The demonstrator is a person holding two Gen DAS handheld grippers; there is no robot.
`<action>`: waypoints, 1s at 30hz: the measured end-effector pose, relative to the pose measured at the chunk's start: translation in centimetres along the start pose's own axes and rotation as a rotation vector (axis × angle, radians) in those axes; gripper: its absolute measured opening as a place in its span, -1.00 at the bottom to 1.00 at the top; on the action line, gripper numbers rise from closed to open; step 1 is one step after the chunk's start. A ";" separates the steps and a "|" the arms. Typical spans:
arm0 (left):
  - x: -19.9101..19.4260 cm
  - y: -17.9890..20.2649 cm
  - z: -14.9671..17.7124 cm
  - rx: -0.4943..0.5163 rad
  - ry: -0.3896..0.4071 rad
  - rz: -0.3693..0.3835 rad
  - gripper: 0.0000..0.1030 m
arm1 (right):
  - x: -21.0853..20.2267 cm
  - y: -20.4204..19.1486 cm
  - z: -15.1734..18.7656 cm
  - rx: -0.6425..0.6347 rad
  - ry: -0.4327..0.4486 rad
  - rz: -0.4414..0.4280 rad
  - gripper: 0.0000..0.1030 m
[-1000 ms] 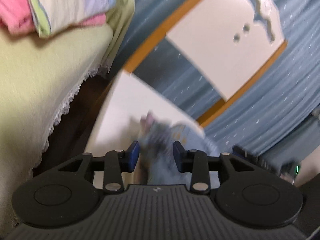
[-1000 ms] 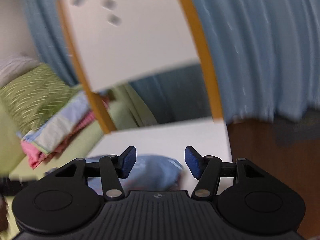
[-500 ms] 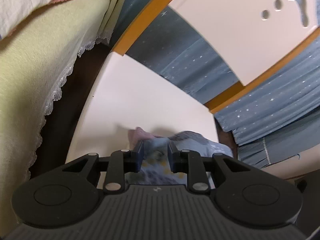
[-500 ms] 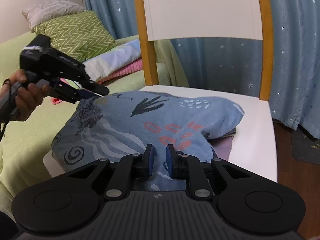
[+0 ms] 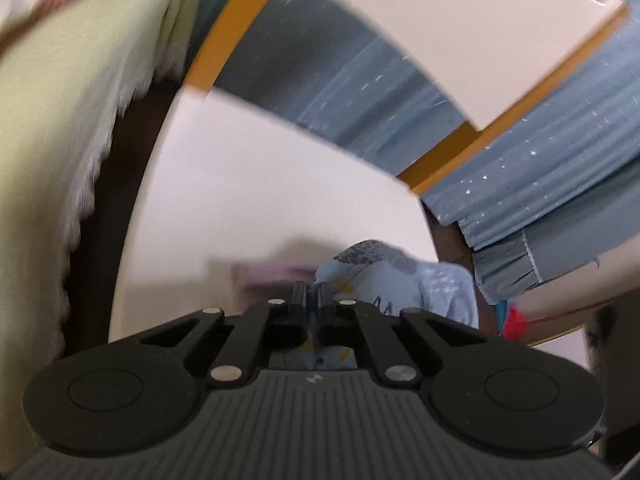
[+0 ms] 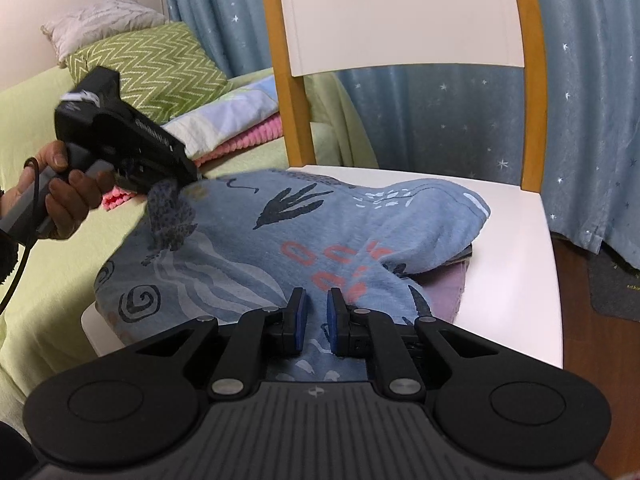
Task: Fold clothes
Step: 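Lower the shorts onto the chair seat and open both grippers, then press and smooth the folded shorts on the chair with both grippers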
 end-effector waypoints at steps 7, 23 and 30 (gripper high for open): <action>1.8 -1.4 0.3 0.134 0.012 -0.309 -0.78 | -0.1 0.1 -0.4 0.007 -0.010 0.005 -0.76; -1.7 7.4 7.9 0.241 0.160 -0.292 -0.50 | -4.7 10.7 -1.9 0.519 0.088 -0.155 -0.22; 0.8 5.1 9.1 0.120 0.132 -0.298 -0.53 | 0.0 14.6 -3.9 0.750 0.029 -0.403 -0.65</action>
Point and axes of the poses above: each gripper's, at about its wrist camera, not at the fingertips, and x roughly the way its jaws point, y to its right, z to its underside, the point moved 9 cm from there along x, roughly the way its jaws point, and after that the axes turned 13 degrees about -y, right-handed, at the moved point
